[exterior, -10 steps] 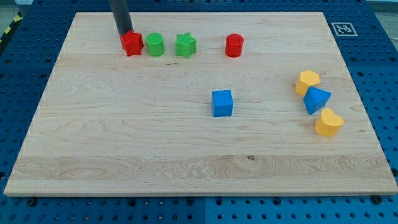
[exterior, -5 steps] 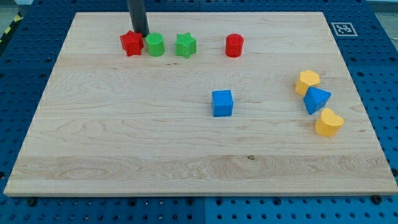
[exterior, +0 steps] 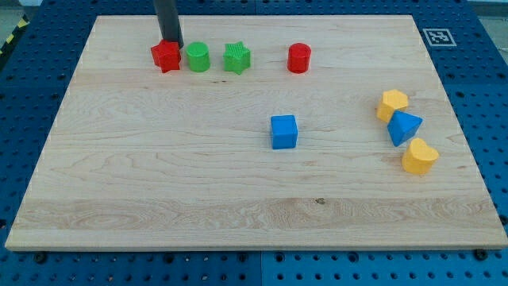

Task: Push the red star slightly downwards

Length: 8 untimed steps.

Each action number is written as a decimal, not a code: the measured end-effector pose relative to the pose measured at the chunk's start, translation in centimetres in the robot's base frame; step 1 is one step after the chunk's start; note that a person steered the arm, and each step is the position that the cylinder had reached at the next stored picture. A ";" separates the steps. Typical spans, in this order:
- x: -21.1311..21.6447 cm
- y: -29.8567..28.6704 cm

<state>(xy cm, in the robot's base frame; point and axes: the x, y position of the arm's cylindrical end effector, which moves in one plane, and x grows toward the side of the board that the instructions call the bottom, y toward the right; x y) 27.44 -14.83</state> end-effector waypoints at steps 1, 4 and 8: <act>0.0 -0.7; 0.0 -1.4; 1.8 -1.4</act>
